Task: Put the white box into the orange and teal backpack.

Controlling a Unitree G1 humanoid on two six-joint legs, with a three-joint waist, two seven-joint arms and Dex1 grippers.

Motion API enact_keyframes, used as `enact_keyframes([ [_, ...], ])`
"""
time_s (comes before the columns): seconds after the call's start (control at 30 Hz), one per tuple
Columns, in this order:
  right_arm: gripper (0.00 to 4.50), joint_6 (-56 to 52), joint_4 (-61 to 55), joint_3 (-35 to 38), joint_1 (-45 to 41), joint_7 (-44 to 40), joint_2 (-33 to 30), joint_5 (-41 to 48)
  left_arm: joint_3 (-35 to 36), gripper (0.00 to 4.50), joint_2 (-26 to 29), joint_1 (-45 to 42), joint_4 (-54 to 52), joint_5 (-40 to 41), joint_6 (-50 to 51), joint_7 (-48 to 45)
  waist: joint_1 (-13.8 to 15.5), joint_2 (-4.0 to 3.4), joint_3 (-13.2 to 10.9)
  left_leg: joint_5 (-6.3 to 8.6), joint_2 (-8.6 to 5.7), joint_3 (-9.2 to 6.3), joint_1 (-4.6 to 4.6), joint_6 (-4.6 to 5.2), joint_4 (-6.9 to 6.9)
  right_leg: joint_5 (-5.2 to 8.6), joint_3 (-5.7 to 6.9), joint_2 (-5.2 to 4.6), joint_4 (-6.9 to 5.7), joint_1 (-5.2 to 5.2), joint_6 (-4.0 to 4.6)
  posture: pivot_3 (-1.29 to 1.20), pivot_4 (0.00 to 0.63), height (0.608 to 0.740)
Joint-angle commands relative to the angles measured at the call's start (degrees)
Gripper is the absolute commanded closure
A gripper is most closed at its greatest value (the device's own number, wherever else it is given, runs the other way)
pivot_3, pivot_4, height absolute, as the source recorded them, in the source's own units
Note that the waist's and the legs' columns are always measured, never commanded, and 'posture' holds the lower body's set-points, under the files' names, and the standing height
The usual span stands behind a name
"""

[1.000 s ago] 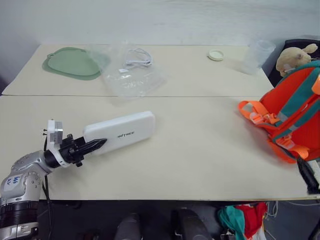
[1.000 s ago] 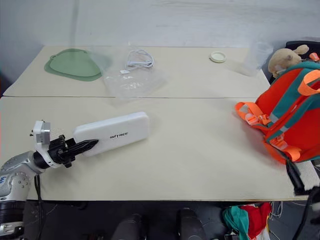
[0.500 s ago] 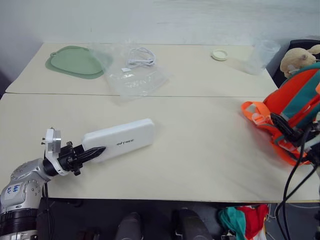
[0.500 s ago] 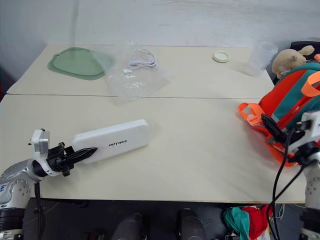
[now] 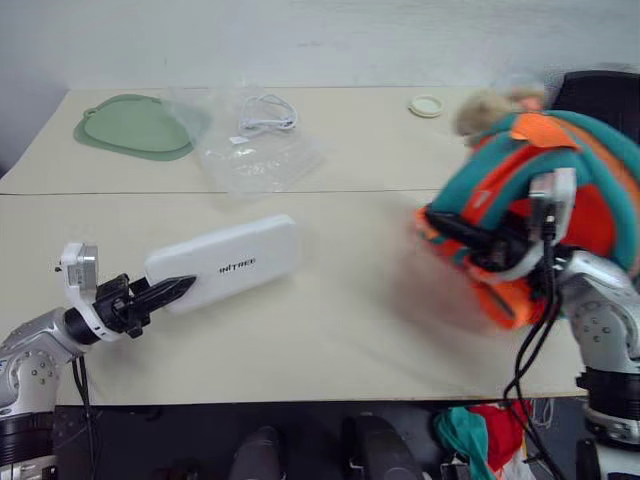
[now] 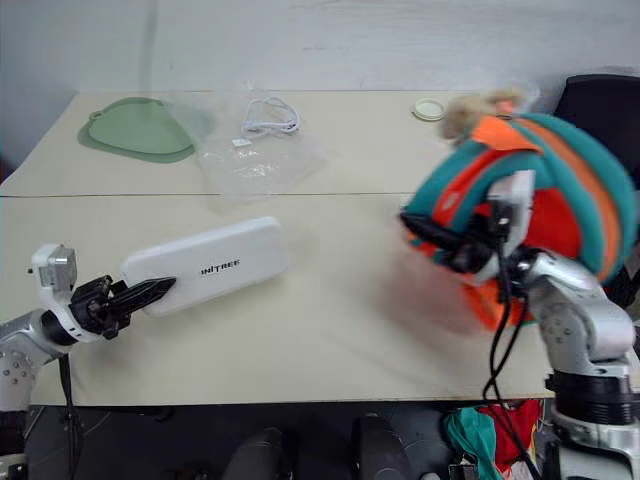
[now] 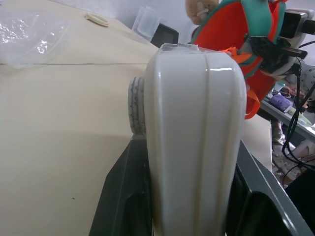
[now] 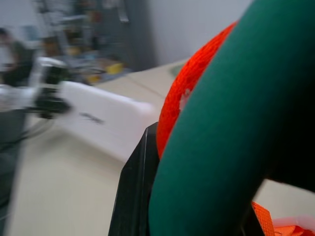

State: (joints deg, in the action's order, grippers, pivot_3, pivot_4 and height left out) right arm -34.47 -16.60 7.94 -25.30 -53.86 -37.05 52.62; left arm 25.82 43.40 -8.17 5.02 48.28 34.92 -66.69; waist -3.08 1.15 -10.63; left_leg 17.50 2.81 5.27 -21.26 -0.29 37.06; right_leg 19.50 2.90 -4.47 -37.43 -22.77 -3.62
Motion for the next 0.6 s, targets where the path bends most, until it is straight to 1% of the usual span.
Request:
enact_keyframes([
  [0.03,4.44,-5.4,-7.8,-1.8,-2.5,-1.0,0.7,8.2,2.4,3.24,2.1,-1.0,0.3,1.2,1.1,-0.2,0.1,0.00,0.0,0.01,0.00,0.00,-0.02,0.01,0.00,0.00,0.00,-0.01,0.03,0.00,0.00,0.00,0.150,0.740],
  [0.17,4.44,-10.7,-13.3,-2.7,-0.4,-1.4,-1.7,13.5,3.4,3.24,3.8,-1.7,1.8,0.6,1.6,0.2,0.5,0.01,0.0,0.07,-0.02,-0.02,-0.10,0.06,0.00,0.00,0.02,-0.07,0.18,0.00,0.00,0.00,0.150,0.740],
  [0.3,4.44,-10.5,-13.6,-0.8,5.4,-3.4,-5.2,11.4,4.9,3.24,5.4,-0.4,0.2,1.2,2.7,0.6,1.3,0.10,0.0,0.13,-0.02,-0.07,-0.17,0.12,0.00,-0.01,0.09,-0.08,0.40,0.05,-0.02,0.00,0.150,0.740],
  [0.37,4.44,-9.3,-12.6,-0.1,7.0,-3.0,-5.5,9.9,6.6,3.24,5.9,1.7,-3.4,2.8,4.7,1.2,1.4,0.10,0.0,0.17,-0.05,-0.05,-0.18,0.18,0.01,-0.02,0.07,-0.12,0.44,0.05,-0.03,0.00,0.150,0.740],
  [0.5,4.44,-7.8,-11.7,-0.6,7.2,-2.6,-4.5,8.0,11.2,3.24,6.4,7.5,-12.4,7.6,10.3,2.8,1.1,0.11,0.0,0.17,-0.04,-0.05,-0.18,0.17,0.00,-0.03,0.04,-0.13,0.46,0.05,-0.05,0.00,0.150,0.740],
  [0.57,4.44,-7.6,-11.4,-1.3,6.9,-2.6,-3.9,7.5,13.2,3.24,5.8,9.6,-16.3,10.1,12.4,4.8,1.2,0.10,0.0,0.16,-0.01,-0.07,-0.16,0.13,-0.03,-0.02,0.05,-0.11,0.44,0.04,-0.04,0.00,0.150,0.740],
  [0.6,4.44,-7.4,-11.3,-1.6,6.9,-2.6,-3.6,7.1,13.6,3.24,4.7,9.7,-18.0,10.5,12.0,6.6,1.3,0.10,0.0,0.15,-0.01,-0.08,-0.15,0.10,-0.04,-0.02,0.06,-0.11,0.43,0.04,-0.03,0.00,0.150,0.740],
])
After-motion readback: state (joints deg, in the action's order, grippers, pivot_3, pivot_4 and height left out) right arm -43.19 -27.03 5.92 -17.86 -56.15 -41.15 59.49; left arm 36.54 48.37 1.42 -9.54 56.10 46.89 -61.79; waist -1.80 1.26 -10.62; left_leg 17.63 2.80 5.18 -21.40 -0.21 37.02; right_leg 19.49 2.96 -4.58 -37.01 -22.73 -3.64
